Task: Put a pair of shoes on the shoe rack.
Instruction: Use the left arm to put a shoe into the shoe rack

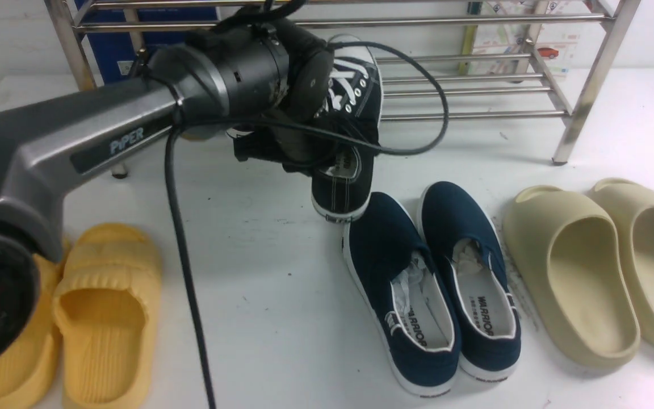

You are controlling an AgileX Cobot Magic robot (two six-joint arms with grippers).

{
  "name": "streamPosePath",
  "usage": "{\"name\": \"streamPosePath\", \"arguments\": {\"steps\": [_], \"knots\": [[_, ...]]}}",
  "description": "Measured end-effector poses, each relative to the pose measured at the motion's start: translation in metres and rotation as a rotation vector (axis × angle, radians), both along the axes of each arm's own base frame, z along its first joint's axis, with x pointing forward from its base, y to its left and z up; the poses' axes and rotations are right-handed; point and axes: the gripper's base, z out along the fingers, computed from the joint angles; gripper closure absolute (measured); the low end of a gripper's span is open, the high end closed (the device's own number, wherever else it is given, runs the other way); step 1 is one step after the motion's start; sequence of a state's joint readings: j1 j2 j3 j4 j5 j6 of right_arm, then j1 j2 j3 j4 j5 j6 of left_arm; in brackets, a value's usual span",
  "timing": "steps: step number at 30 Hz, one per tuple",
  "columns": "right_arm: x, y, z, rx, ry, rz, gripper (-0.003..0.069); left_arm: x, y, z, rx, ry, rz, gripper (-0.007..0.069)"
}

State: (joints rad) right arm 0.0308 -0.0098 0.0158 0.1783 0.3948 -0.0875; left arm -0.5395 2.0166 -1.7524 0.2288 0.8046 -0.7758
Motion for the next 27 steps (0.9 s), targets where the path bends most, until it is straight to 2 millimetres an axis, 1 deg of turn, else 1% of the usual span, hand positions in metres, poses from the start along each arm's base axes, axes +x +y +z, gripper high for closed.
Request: {"name": "streamPosePath", "arguments": {"steps": [2, 3, 4, 8, 9, 11, 14, 17, 22, 27], "knots": [[0.0, 0.0, 0.0, 0.0, 0.0, 0.0, 0.0412, 0.014, 0.001, -0.001, -0.004, -0.012, 0.013, 0.0582], [0.0, 0.0, 0.0, 0.0, 0.0, 0.0, 0.0412, 0.015, 0.0, 0.001, -0.007, -0.018, 0.012, 0.0582], [0.0, 0.0, 0.0, 0.0, 0.0, 0.0, 0.0412, 0.024, -0.001, -0.001, -0.007, -0.023, 0.02, 0.0582], [0.0, 0.0, 0.0, 0.0, 0.0, 0.0, 0.0412, 0.041, -0.004, -0.009, -0.001, -0.018, 0.03, 0.0582], [0.0, 0.0, 0.0, 0.0, 0.0, 0.0, 0.0412, 0.042, -0.005, -0.008, -0.002, -0.023, 0.029, 0.0582], [0.0, 0.0, 0.0, 0.0, 0.0, 0.0, 0.0412, 0.052, -0.006, -0.014, 0.004, -0.026, 0.027, 0.0582], [0.0, 0.0, 0.0, 0.0, 0.0, 0.0, 0.0412, 0.059, -0.004, -0.015, 0.003, -0.033, 0.035, 0.0582], [0.0, 0.0, 0.0, 0.0, 0.0, 0.0, 0.0412, 0.068, 0.004, -0.014, -0.002, -0.045, 0.057, 0.0582], [0.0, 0.0, 0.0, 0.0, 0.0, 0.0, 0.0412, 0.075, 0.011, -0.011, -0.01, -0.077, 0.07, 0.0582], [0.0, 0.0, 0.0, 0.0, 0.0, 0.0, 0.0412, 0.08, 0.014, -0.009, -0.024, -0.124, 0.068, 0.0582]]}}
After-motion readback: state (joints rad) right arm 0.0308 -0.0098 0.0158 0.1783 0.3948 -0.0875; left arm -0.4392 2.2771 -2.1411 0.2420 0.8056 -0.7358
